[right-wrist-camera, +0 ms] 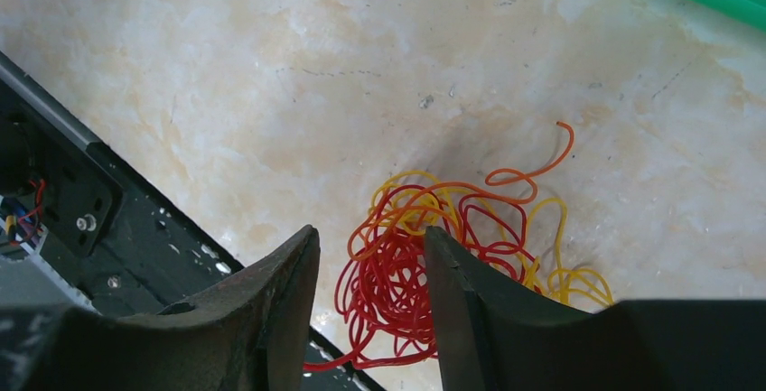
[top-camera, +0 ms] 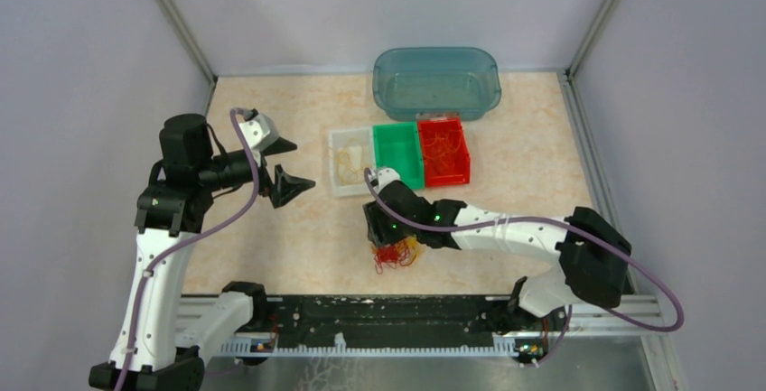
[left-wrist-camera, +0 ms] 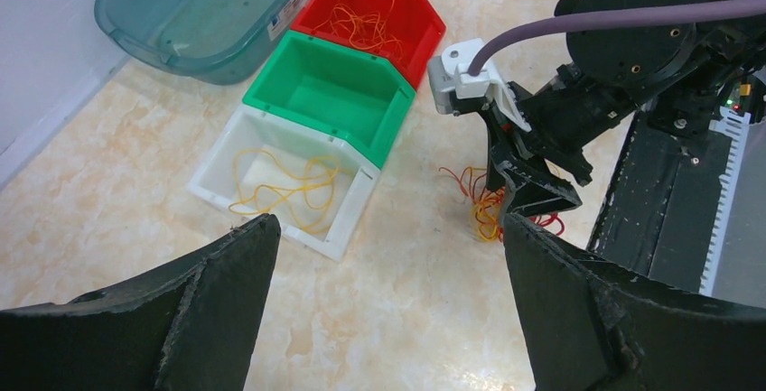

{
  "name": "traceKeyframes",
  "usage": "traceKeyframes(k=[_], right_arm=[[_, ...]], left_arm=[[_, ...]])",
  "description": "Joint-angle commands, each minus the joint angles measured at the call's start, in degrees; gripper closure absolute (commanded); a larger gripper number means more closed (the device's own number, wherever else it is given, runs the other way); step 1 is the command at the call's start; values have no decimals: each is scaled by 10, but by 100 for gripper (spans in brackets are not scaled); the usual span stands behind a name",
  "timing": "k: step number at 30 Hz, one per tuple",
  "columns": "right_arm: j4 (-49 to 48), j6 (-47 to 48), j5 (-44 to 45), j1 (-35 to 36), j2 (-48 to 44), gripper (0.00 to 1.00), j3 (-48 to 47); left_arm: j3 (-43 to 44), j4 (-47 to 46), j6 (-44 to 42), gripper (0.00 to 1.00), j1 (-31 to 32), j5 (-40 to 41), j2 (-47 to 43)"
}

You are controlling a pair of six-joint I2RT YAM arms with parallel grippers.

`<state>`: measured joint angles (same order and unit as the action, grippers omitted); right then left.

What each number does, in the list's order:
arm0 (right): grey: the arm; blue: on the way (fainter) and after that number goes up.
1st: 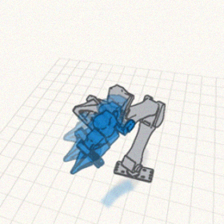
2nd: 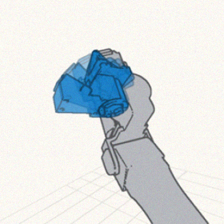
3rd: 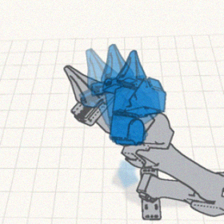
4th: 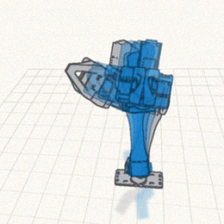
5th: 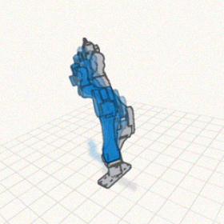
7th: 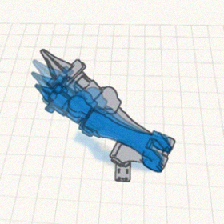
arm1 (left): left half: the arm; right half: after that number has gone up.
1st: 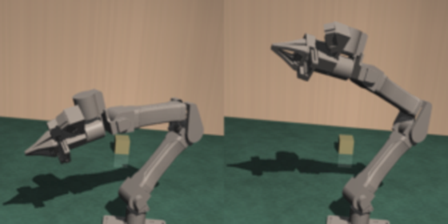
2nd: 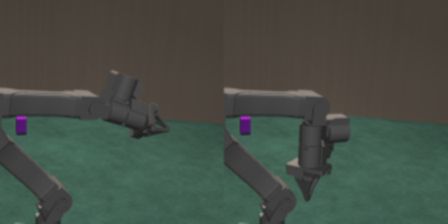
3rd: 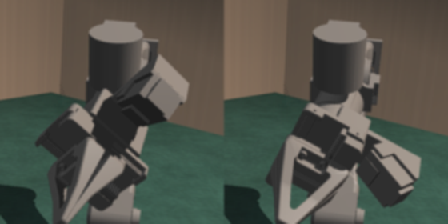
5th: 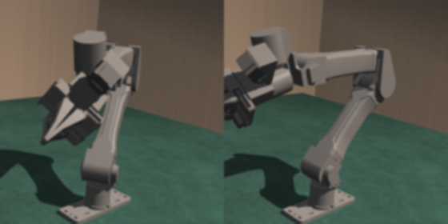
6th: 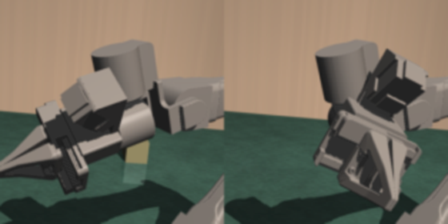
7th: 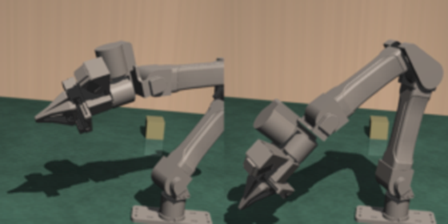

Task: Untangle the cables

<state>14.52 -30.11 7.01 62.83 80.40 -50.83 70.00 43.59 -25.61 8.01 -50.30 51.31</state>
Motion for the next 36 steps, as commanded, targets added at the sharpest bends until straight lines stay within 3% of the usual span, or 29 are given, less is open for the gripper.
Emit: traceKeyframes(k=[1,5,11,14,19,23,29,36], right_arm=[[4,-17,-4,-2,12,54,-25],[-18,-29,-15,-1,15,58,-14],[-61,-37,-19,-2,49,73,-39],[-46,-34,-22,-1,75,73,-72],[-62,-34,-10,-2,72,100,-82],[-93,-25,-30,-2,28,100,-99],[-173,-19,-130,-9,-51,100,-121],[-216,-14,-181,-15,-99,100,-138]], left_arm=[[5,6,-17,1,1,0,-8],[5,6,-17,1,1,-4,-5],[7,6,-15,1,1,-3,-6],[11,6,-17,1,1,0,-9],[8,6,-16,1,1,-3,-9],[-12,4,4,1,2,-25,-16],[-58,-42,44,1,1,-96,-55],[-74,-31,39,1,1,-158,-68]])
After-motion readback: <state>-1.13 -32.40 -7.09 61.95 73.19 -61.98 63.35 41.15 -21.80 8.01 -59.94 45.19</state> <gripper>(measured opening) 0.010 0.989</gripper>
